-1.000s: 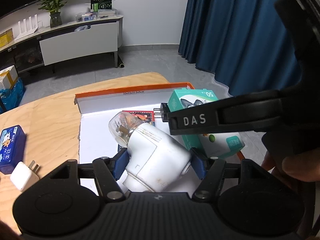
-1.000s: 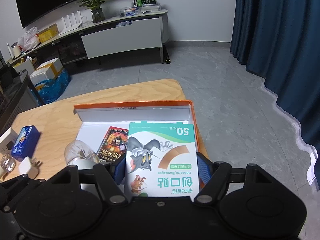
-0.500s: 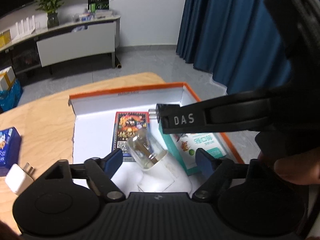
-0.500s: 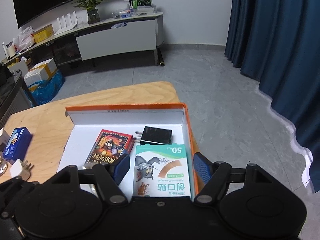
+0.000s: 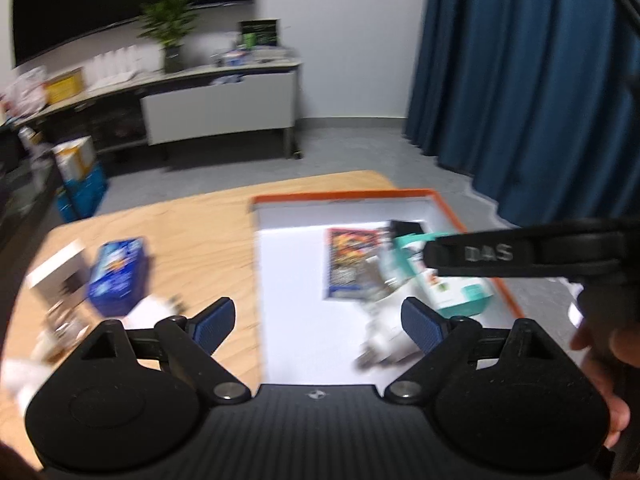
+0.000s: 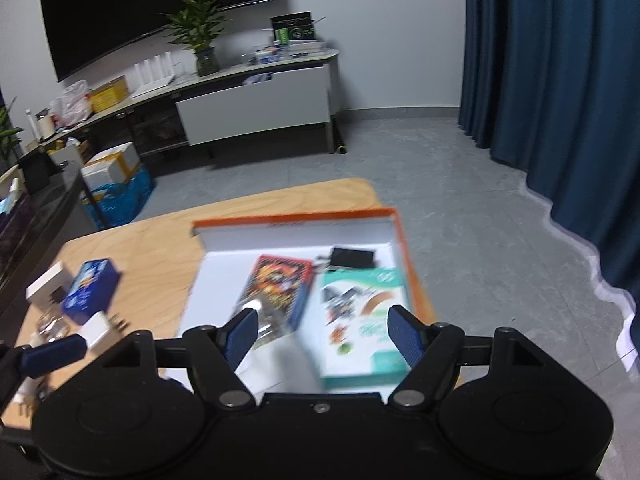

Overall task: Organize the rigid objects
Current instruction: 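Move both tools back over the objects on the table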

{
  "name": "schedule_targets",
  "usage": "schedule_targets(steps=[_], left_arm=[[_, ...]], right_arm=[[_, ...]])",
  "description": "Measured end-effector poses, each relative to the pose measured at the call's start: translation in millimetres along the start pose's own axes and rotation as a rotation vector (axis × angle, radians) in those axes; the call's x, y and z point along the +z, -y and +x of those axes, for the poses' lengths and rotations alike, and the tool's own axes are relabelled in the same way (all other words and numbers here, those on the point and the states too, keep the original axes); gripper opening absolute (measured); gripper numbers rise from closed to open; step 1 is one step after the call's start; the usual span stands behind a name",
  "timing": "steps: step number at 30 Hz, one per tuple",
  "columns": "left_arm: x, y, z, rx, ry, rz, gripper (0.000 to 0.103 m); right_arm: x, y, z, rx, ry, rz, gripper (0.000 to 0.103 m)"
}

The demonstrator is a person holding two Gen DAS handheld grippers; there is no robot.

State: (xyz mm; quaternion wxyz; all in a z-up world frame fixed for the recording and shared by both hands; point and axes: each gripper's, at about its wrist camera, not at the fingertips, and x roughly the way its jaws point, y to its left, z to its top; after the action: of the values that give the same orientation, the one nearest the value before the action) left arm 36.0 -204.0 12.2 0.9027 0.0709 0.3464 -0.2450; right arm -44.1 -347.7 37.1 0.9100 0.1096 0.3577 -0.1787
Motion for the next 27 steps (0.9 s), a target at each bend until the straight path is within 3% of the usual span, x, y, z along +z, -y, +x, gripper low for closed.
schedule_targets(steps=[11, 15, 27], left_arm=[[-25, -72, -48, 0.191, -0.004, -0.140, 0.093], [-34, -93, -58, 0.256, -0.004, -0.165, 0.097], [-66, -154, -72, 0.359, -0.041, -0.265, 0.101]], right_arm=[[-33, -66, -14, 0.086, -0.040, -0.112, 0.086], [-41, -89, -17, 0.122, -0.048, -0.149, 0.086], [-67, -136, -14, 0.202, -0.094, -0.216, 0.086]])
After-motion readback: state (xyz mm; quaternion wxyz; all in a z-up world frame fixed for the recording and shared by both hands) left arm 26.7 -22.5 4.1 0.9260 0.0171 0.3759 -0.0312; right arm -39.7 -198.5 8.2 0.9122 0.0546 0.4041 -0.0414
